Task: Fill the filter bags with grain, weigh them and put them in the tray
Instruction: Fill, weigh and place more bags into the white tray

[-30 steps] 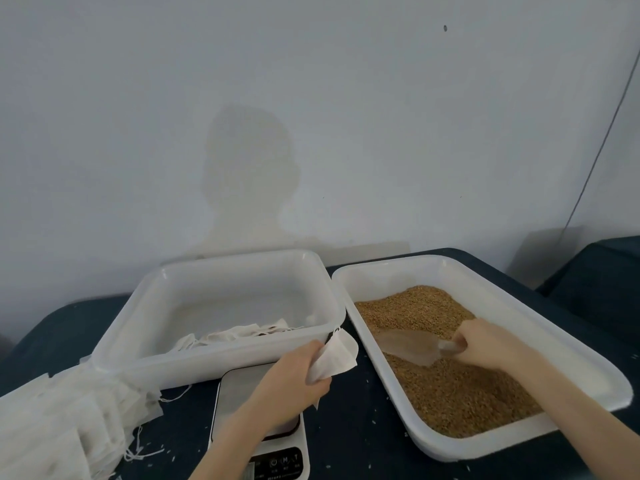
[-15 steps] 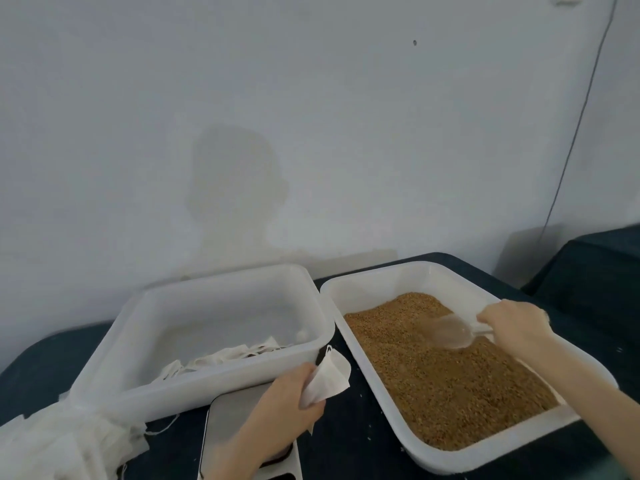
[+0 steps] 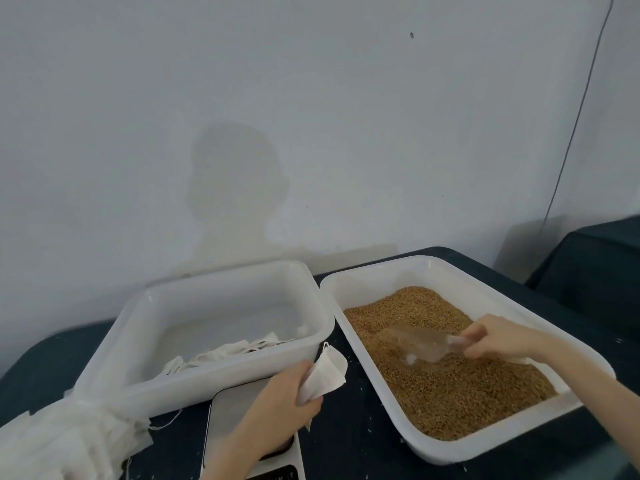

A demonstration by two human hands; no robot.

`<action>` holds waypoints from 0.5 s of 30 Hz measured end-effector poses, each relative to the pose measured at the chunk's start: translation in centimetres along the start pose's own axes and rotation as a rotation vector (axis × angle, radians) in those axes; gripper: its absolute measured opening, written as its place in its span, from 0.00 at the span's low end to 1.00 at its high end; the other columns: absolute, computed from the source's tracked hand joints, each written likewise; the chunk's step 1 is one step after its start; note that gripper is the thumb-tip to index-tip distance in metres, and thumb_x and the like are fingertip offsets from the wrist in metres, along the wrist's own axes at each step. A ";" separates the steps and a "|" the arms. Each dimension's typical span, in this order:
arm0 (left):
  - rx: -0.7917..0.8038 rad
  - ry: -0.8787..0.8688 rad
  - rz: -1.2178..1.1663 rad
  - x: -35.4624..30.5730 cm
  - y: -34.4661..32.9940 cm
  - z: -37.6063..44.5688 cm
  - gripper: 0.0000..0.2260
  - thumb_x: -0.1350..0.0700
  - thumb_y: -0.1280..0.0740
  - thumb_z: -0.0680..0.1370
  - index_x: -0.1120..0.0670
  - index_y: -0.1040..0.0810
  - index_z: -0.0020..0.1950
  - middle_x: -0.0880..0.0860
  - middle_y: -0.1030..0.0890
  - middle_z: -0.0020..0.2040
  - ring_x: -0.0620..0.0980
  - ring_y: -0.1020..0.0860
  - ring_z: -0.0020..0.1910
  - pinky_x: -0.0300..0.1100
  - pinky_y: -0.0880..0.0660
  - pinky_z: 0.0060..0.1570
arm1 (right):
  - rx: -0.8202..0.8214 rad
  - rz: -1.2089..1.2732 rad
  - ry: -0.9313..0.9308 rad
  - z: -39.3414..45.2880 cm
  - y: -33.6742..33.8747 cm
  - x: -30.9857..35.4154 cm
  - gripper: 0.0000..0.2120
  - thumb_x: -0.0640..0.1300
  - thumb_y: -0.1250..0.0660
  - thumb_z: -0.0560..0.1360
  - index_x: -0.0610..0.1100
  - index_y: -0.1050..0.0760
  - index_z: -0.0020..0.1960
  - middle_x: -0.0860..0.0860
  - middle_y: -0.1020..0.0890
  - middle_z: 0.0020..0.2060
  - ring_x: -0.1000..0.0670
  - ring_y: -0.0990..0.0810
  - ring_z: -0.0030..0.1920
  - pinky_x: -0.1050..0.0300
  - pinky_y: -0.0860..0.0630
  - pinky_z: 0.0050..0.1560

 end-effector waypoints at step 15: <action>0.001 0.015 0.002 -0.2 0.3 -0.1 0.09 0.47 0.37 0.70 0.40 0.27 0.49 0.37 0.20 0.42 0.37 0.22 0.41 0.30 0.29 0.39 | 0.056 0.115 0.300 -2.9 -0.2 7.1 0.14 0.42 0.28 0.73 0.57 0.18 0.55 0.55 0.15 0.50 0.46 0.18 0.50 0.51 0.21 0.56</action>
Point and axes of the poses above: each hand's wrist, its own z-axis towards the middle knuckle, its own y-axis out of the back of the hand, x = y × z, the point moved 10 cm from there along z, towards the middle knuckle
